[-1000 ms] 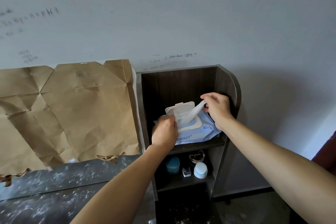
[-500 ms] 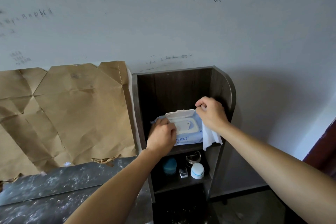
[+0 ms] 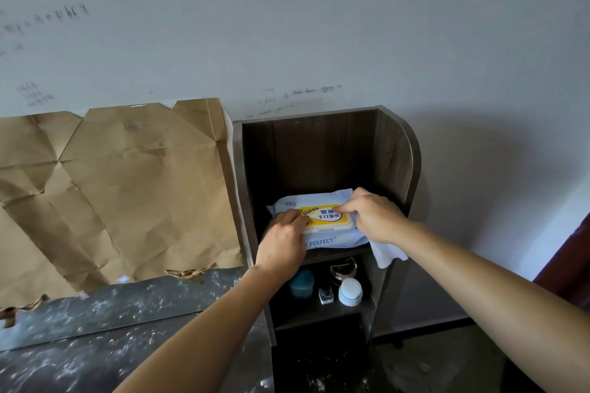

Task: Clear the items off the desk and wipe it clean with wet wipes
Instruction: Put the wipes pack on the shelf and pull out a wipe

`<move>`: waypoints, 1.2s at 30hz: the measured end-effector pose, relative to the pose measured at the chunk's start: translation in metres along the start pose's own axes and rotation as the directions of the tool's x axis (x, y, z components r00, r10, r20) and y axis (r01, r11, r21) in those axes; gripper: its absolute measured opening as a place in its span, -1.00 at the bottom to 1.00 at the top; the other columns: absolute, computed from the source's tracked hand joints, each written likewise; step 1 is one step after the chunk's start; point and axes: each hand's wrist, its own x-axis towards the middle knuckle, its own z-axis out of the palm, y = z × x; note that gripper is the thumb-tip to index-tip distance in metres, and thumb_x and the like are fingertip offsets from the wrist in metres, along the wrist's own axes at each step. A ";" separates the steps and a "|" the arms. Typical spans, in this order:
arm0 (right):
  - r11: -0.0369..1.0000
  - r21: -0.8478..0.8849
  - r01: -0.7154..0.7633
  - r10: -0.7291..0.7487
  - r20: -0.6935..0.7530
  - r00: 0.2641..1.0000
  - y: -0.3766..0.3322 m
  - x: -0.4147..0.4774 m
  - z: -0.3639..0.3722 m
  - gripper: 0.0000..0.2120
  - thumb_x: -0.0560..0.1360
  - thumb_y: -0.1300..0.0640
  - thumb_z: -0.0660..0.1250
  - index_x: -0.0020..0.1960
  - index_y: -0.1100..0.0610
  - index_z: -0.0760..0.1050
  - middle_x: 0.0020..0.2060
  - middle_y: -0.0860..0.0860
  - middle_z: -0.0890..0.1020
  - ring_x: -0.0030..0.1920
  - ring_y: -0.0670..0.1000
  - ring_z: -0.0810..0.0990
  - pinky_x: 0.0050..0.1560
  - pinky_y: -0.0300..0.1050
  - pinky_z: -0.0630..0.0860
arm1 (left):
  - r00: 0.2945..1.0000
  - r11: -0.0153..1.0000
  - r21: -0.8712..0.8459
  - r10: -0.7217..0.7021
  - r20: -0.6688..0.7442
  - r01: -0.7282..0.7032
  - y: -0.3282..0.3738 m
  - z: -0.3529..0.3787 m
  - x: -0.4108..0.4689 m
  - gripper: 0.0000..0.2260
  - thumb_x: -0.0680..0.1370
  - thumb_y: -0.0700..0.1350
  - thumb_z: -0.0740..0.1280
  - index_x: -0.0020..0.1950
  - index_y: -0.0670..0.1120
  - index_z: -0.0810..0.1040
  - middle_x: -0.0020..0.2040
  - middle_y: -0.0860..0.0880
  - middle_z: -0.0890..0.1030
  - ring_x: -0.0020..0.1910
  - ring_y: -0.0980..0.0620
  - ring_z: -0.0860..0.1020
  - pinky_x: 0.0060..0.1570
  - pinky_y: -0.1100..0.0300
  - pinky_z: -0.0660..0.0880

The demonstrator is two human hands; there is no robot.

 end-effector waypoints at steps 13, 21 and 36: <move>0.970 0.237 -0.049 0.113 -0.266 0.957 -0.002 -0.017 0.022 -0.66 0.58 0.25 0.11 0.20 0.02 0.56 0.06 0.00 0.50 -0.02 0.08 0.54 -0.06 0.03 0.50 | 0.998 0.990 0.144 0.013 -0.067 -0.003 0.008 0.005 -0.017 -0.66 0.32 -0.31 0.25 0.06 -0.20 0.60 0.07 -0.19 0.59 -0.01 -0.23 0.56 -0.10 -0.01 0.57; 0.175 0.985 0.003 0.542 -0.099 0.834 -0.063 -0.037 0.040 -0.64 0.46 0.46 0.09 -0.18 0.16 0.59 -0.25 -0.01 0.56 -0.31 -0.09 0.46 -0.36 -0.38 0.42 | 0.964 0.953 -0.229 -0.234 -0.130 0.200 0.011 -0.002 -0.110 -0.82 0.53 -0.09 0.24 -0.02 -0.12 0.59 -0.06 0.01 0.56 -0.05 0.05 0.50 -0.05 0.18 0.44; 0.178 0.862 -0.475 0.169 0.449 0.878 -0.199 -0.082 0.127 -0.87 0.51 0.10 0.34 -0.09 0.16 0.56 -0.29 0.07 0.62 -0.34 0.00 0.55 -0.33 -0.20 0.43 | 0.598 0.348 -0.680 -0.784 0.167 0.645 -0.047 -0.106 -0.216 -0.81 0.52 -0.22 0.33 -0.29 -0.20 0.60 -0.35 -0.17 0.61 -0.39 -0.01 0.53 -0.29 0.05 0.53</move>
